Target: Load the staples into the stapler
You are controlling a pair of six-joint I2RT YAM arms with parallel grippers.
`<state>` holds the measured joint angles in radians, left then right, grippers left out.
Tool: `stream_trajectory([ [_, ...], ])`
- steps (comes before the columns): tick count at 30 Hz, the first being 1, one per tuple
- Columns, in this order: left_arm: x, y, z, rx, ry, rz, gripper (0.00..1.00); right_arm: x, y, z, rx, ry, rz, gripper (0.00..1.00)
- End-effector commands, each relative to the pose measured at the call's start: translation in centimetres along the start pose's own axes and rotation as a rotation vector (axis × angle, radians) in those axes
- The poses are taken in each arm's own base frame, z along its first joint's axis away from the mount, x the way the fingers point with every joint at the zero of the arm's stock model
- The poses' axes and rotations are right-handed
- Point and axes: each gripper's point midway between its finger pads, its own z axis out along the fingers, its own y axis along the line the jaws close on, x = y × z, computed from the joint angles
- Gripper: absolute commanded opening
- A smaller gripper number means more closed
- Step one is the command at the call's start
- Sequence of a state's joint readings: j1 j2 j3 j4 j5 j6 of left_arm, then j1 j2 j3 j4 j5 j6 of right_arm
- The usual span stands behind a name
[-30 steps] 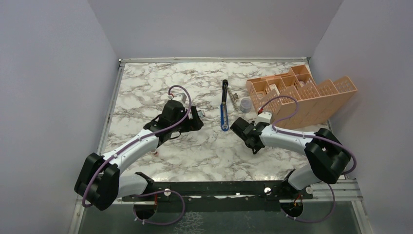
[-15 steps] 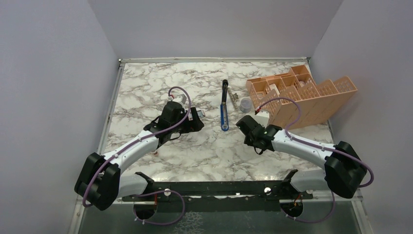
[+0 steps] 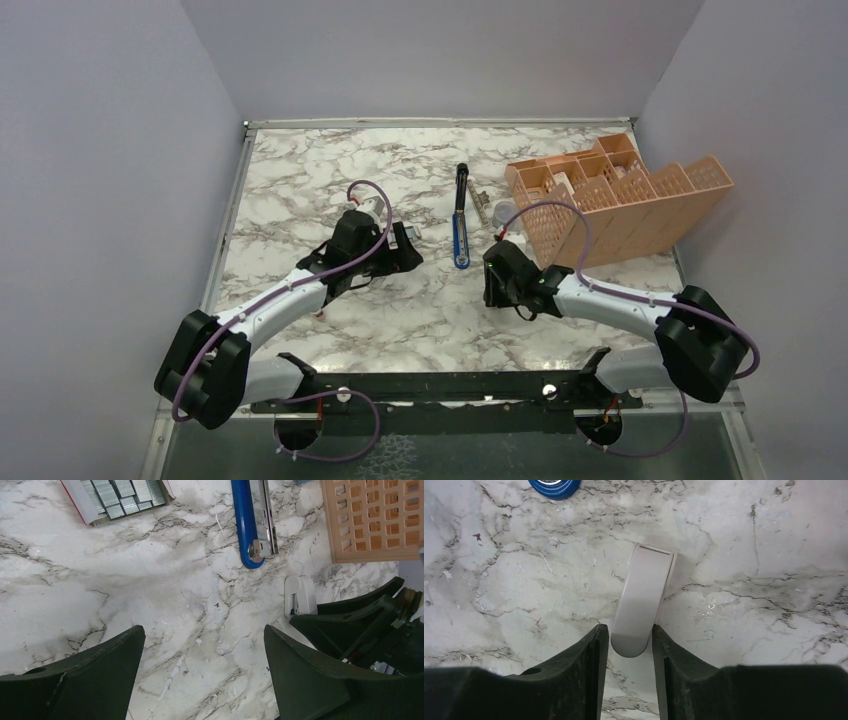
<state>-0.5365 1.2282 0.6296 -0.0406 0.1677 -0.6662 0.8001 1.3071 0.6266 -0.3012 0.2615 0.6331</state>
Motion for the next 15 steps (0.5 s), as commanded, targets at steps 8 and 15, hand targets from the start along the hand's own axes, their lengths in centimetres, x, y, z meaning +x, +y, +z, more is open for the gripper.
stream_trajectory([
  [8,-0.3,-0.6,-0.1,0.033,-0.009,-0.009,0.89,-0.5,-0.1,-0.2,0.092,0.040,0.070,0.55],
  [15,-0.1,-0.6,0.0,0.040,-0.004,-0.020,0.89,-2.1,0.1,-0.4,0.115,0.005,0.066,0.46],
])
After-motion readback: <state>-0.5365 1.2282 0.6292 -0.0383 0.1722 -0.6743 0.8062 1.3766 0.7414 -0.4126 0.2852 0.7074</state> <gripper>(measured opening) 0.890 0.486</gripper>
